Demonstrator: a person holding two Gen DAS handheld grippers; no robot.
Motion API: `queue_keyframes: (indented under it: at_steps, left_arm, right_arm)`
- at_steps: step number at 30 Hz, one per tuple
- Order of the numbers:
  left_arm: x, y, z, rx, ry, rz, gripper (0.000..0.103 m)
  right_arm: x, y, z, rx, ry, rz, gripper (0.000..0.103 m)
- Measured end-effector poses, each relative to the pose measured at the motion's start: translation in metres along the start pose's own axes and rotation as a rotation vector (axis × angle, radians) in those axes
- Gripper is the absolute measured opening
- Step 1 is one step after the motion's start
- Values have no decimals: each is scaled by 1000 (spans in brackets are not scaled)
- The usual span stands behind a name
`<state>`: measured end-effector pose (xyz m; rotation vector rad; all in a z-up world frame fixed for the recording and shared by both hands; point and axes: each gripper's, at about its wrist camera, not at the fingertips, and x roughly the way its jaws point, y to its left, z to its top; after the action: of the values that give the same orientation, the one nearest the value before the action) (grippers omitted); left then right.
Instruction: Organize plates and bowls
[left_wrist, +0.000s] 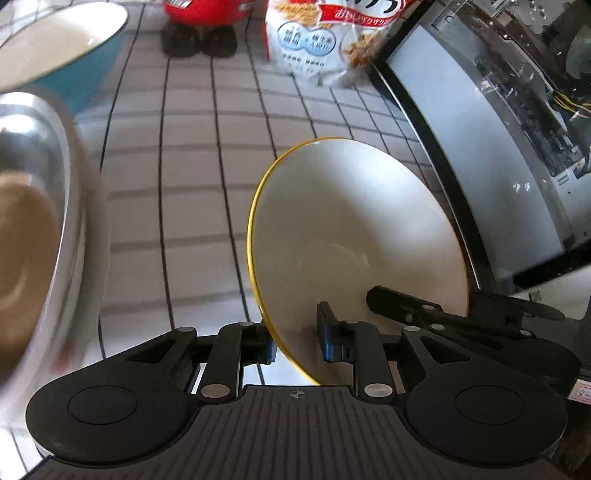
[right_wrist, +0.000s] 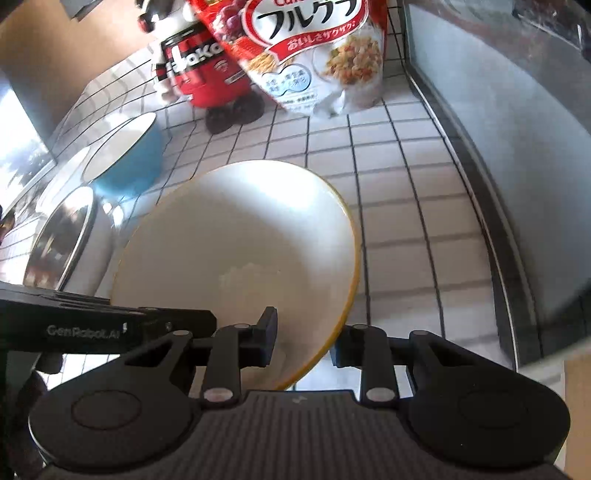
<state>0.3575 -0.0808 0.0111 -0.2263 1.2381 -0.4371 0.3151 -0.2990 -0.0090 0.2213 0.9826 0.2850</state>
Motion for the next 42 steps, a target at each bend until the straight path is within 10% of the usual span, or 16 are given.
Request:
queue_keyframes:
  at_steps: [17, 26, 33, 42]
  left_arm:
    - [-2, 4, -5, -27, 4, 7, 27]
    - [-40, 19, -8, -5, -26, -18, 34]
    - [-117, 45, 8, -23, -193, -81, 33]
    - [-210, 125, 47, -125, -488, 31, 33]
  right_arm:
    - [-7, -3, 2, 12, -17, -58, 29]
    - [-33, 24, 11, -92, -175, -200, 44]
    - [-69, 65, 46, -162, -336, -173, 45]
    - [-73, 169, 139, -251, -455, -19, 57]
